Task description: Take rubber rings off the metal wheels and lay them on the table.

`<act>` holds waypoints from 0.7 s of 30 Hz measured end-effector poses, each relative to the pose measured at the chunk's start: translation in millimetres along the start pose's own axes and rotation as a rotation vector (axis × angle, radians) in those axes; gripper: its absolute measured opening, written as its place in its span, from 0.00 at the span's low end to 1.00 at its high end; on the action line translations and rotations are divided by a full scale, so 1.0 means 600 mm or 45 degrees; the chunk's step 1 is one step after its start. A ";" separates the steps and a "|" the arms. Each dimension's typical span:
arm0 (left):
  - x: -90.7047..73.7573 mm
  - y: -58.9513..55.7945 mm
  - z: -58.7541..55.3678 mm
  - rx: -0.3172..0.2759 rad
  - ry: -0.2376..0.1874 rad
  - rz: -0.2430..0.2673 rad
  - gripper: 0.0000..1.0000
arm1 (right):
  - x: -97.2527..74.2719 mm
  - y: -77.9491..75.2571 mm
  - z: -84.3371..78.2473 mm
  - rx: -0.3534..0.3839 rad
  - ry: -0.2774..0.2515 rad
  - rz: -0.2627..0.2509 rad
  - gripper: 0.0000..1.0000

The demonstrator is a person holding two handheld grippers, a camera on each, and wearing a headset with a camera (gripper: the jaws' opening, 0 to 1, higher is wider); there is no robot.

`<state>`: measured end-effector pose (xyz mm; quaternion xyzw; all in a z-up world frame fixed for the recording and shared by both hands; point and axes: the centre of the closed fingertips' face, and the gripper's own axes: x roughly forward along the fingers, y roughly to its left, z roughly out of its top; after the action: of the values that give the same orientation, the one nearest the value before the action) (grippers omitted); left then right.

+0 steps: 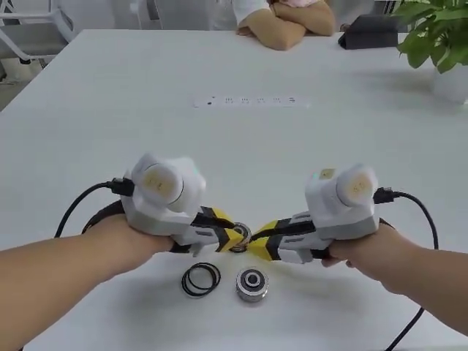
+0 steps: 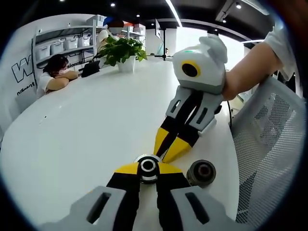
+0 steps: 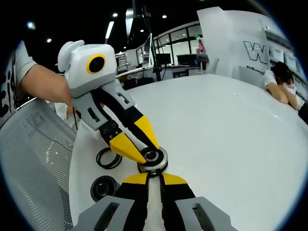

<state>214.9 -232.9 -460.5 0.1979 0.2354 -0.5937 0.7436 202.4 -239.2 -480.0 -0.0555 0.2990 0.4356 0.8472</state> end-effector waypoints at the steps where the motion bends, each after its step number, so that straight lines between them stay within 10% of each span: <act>1: 0.000 0.000 0.000 0.000 -0.002 0.001 0.07 | -0.001 -0.004 -0.002 0.039 -0.001 -0.012 0.00; 21: 0.000 -0.001 0.000 0.021 0.006 0.009 0.07 | -0.016 -0.016 0.027 0.525 -0.198 0.017 0.00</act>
<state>214.3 -233.2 -460.6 0.2062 0.2316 -0.5925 0.7435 213.0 -246.0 -463.0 0.1548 0.3158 0.3739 0.8582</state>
